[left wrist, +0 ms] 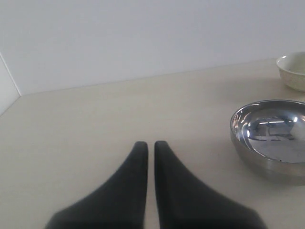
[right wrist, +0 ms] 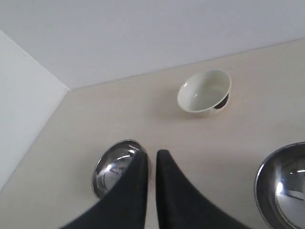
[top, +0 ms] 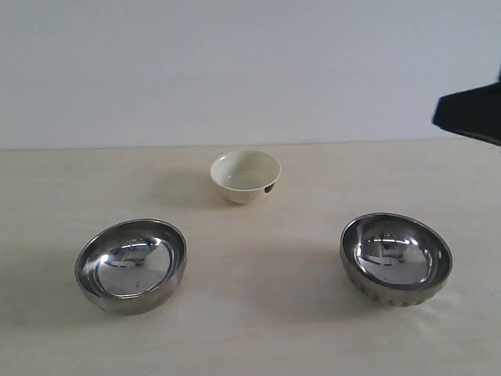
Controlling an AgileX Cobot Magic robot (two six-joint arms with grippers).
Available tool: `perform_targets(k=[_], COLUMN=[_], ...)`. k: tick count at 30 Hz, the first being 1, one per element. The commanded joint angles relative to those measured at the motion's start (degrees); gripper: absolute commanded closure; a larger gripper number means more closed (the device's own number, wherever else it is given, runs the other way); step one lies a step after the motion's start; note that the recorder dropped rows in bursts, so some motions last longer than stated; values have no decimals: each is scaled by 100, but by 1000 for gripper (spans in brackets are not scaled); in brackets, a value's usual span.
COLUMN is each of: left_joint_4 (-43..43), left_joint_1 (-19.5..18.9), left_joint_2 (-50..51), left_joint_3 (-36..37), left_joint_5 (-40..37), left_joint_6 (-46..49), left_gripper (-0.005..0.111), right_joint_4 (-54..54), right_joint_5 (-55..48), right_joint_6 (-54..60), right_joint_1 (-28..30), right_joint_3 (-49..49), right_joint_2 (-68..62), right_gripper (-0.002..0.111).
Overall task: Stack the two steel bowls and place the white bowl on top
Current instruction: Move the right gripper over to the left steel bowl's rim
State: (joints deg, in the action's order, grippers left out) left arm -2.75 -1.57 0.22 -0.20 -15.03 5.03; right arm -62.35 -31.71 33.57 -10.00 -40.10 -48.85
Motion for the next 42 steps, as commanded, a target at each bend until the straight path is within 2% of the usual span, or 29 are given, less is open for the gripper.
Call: perform_targets(k=[1, 6, 9, 12, 15, 18, 20, 21, 23, 24, 26, 28, 30, 31, 42], left_joint_4=[39, 39, 39, 39, 39, 39, 39, 39, 39, 39, 39, 39, 39, 39, 39], left_joint_1=[-17, -17, -17, -17, -17, -17, -17, -17, -17, -17, -17, -17, -17, -17, -17], left_joint_2=[-22, -22, -22, -22, -22, -22, -22, -22, -22, -22, -22, -22, -22, -22, -22], left_joint_3=[20, 20, 20, 20, 20, 20, 20, 20, 20, 20, 20, 20, 20, 20, 20], left_joint_5=[40, 40, 40, 40, 40, 40, 40, 40, 40, 40, 40, 40, 40, 40, 40], left_joint_6=[-56, -56, -56, -56, -56, -56, -56, -56, -56, -56, -56, -56, -56, -56, -56], left_gripper=[103, 103, 103, 103, 103, 103, 103, 103, 103, 103, 103, 103, 103, 103, 103], right_joint_4=[-121, 204, 956, 2434, 4222, 5948, 6590, 6602, 6752, 6752, 6752, 6752, 6752, 6752, 6562], right_joint_5=[-126, 366, 778, 810, 418, -373, -1024, -1098, -1388, -1573, -1694, -1752, -1648, -1528, -694], right_joint_6=[333, 282, -317, -1555, -3035, -4409, -4814, -4814, -4814, -4814, -4814, -4824, -4889, -4987, -5680], right_joint_1=[-497, -1695, -2299, -2712, -3023, -3281, -3508, -3554, -3725, -3750, -3750, -3750, -3737, -3737, -3581], right_joint_3=[-610, -1397, -1861, -2416, -2991, -3663, -4257, -4413, -4933, -5199, -5353, -5439, -5463, -5463, -5463], right_joint_2=[-861, -1617, -2036, -2476, -2949, -3435, -3879, -3991, -4400, -4725, -5043, -5314, -5784, -5964, -6951], right_gripper=[98, 98, 98, 98, 98, 98, 98, 98, 86, 67, 54, 53, 62, 62, 62])
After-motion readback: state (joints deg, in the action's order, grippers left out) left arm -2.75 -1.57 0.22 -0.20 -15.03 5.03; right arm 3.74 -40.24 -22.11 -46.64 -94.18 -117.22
